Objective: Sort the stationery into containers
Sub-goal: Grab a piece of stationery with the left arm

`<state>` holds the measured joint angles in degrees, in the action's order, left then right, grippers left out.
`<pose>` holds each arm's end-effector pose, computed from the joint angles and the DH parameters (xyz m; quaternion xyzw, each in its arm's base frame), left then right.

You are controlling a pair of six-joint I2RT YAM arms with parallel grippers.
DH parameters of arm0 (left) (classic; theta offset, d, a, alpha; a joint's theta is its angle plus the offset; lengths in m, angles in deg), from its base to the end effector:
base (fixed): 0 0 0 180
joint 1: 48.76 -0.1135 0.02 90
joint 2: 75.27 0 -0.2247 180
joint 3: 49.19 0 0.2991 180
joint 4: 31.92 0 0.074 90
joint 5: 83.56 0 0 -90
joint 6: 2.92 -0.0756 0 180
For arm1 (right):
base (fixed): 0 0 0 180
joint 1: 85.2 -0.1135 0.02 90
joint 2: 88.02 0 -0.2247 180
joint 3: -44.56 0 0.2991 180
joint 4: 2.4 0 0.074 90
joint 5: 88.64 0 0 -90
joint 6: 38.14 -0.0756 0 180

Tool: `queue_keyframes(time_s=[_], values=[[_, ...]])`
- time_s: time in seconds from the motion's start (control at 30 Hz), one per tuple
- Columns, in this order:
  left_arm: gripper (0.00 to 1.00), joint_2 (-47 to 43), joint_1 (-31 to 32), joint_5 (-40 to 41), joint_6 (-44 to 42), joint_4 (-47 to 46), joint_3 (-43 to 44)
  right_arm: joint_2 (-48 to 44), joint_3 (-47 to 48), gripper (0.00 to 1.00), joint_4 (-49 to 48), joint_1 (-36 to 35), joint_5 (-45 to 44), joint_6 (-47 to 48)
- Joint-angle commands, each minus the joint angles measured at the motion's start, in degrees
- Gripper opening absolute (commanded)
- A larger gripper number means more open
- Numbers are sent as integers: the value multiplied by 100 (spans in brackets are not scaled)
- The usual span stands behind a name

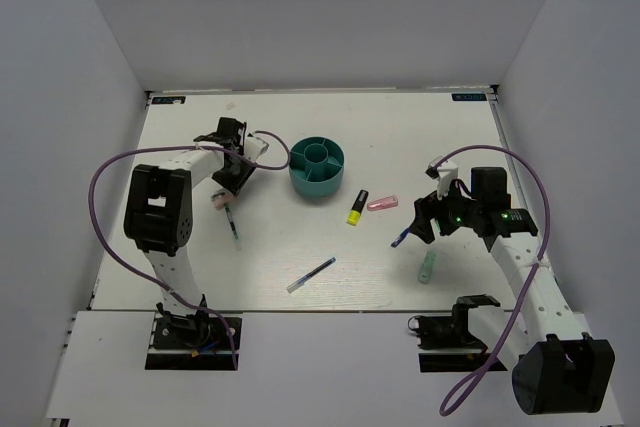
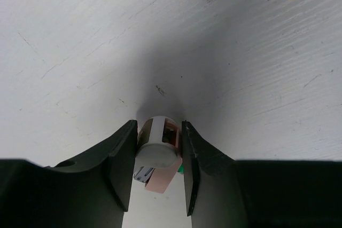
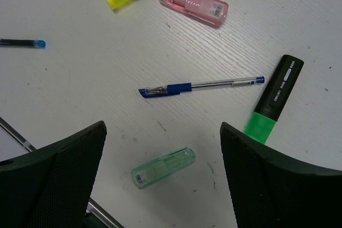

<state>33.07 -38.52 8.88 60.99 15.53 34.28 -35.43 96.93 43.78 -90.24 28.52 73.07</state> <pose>0.4016 -0.0693 0.0585 0.3049 0.9397 0.0420 0.1493 0.2759 0.0590 0.1885 -0.2899 0.8592 0.1651 0.3881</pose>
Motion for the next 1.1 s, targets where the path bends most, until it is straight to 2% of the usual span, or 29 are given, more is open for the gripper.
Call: queue_keyframes(time_s=[0.0, 0.27, 0.57, 0.73, 0.8, 0.9, 1.07], values=[[31, -40, -31, 37, 103, -37, 8, -30, 86, 88, -42, -6, -9, -21], [20, -260, -31, 55, 367, 7, 360, -30, 69, 88, -33, 3, 9, -29], [13, -444, -48, 126, 709, -63, 448, -30, 51, 88, -25, 12, 18, -29], [9, -787, -48, -164, 1270, -11, 632, -4, 69, 88, -42, 3, 26, -3], [1, -901, -40, -235, 1430, -28, 685, -4, 51, 88, -33, -6, 44, -12], [1, -1339, -40, -681, 2000, -89, 825, -4, 60, 88, -24, 3, 61, -3], [1, -1745, -13, -1174, 2475, -134, 817, -13, 60, 88, -16, 3, 79, -3]])
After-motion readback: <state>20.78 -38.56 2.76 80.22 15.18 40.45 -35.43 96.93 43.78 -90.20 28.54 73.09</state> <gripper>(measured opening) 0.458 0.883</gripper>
